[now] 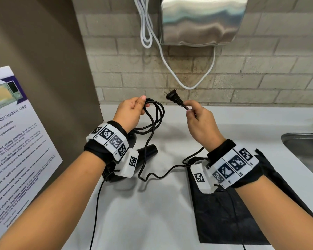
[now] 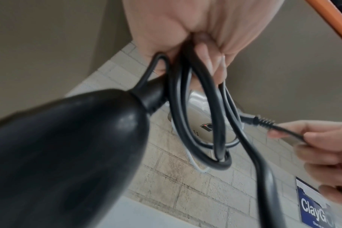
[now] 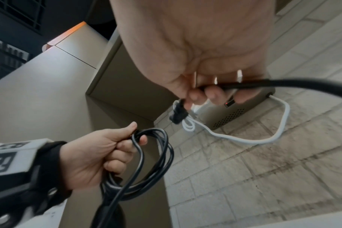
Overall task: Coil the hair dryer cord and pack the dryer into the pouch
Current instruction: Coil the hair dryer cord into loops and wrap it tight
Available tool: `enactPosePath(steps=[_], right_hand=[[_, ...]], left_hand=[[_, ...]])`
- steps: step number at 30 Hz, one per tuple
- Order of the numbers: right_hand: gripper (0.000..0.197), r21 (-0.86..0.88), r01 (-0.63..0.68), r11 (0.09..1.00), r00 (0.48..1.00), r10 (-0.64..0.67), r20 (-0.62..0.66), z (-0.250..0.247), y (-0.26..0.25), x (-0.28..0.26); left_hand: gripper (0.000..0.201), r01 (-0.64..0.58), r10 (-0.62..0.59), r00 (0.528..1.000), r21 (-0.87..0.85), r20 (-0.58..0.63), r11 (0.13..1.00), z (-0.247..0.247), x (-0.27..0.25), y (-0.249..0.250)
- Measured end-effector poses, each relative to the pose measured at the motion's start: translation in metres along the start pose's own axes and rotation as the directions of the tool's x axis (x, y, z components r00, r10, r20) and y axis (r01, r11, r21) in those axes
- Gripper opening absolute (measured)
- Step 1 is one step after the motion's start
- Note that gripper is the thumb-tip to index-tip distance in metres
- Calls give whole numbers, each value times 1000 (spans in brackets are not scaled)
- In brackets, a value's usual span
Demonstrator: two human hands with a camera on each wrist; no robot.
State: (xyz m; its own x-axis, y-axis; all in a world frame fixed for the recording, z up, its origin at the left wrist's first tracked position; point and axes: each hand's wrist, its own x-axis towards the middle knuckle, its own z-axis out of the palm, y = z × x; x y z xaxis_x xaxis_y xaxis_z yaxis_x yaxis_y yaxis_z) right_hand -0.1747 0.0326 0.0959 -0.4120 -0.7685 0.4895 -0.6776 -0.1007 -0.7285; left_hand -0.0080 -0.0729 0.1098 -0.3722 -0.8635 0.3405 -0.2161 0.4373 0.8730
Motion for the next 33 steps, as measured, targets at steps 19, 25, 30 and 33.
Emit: enactPosePath(steps=[19, 25, 30, 33], right_hand=[[26, -135, 241, 961, 938, -266, -222, 30, -11, -12], [24, -253, 338, 906, 896, -393, -209, 28, -7, -11], [29, -510, 450, 733, 813, -572, -105, 36, -7, -14], [28, -588, 462, 663, 791, -608, -64, 41, -7, -14]], left_hand=[[44, 56, -54, 997, -37, 52, 998, -6, 6, -8], [41, 78, -74, 996, -78, 58, 994, -8, 4, -6], [43, 71, -70, 997, -47, 40, 996, -5, 4, -2], [43, 64, -61, 996, -47, 59, 997, -4, 2, 1]])
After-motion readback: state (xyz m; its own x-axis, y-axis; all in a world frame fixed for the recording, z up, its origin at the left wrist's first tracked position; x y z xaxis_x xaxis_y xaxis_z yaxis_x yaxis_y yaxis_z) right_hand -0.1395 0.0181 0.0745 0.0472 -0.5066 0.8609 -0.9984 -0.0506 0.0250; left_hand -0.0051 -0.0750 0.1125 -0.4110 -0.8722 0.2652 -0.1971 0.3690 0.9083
